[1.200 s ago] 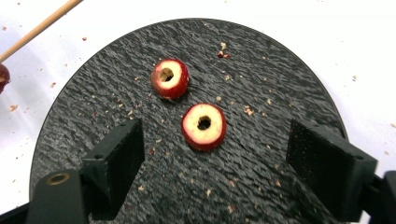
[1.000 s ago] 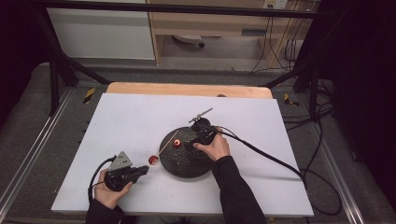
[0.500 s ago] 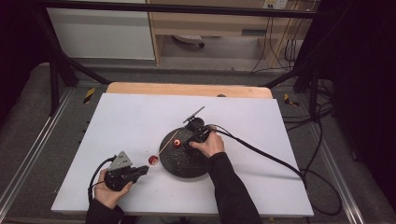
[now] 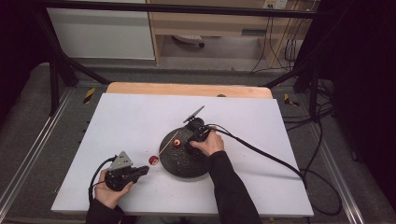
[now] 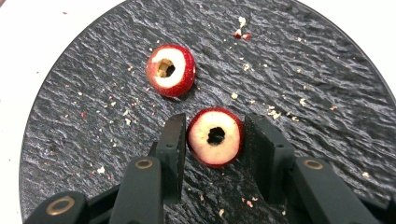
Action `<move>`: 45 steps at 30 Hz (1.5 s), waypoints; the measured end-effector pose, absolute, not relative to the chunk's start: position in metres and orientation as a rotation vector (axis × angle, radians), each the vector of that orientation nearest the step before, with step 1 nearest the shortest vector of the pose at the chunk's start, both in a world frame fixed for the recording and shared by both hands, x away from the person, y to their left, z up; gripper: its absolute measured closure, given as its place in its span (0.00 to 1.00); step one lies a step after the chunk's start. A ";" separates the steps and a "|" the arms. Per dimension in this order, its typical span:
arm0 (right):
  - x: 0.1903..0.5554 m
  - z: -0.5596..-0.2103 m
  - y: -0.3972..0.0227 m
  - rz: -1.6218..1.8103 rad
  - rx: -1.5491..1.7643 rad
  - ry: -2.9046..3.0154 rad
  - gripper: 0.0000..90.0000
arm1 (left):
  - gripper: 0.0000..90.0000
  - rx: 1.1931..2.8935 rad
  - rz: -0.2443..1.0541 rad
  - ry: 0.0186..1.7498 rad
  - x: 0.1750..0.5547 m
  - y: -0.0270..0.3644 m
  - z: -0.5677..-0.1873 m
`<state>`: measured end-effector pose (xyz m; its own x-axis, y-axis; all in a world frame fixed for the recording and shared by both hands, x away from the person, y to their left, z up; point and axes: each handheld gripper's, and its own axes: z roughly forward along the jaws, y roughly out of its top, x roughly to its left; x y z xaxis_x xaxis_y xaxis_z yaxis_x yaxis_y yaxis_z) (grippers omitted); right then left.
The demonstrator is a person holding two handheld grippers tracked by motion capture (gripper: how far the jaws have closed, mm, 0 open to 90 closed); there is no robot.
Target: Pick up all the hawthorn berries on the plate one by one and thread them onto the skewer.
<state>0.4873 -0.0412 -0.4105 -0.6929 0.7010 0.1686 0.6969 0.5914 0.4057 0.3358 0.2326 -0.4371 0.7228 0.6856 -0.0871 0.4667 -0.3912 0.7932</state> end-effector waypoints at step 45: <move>0.454 -0.388 -0.076 1.085 1.318 2.621 0.69 | 0.98 2.051 0.336 0.858 0.334 0.226 -0.435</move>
<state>0.4536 -0.0762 -0.3879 -0.6449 0.7108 0.2807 0.7012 0.4041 0.5874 0.3339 0.2264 -0.4347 0.7267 0.6828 -0.0756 0.4500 -0.3899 0.8034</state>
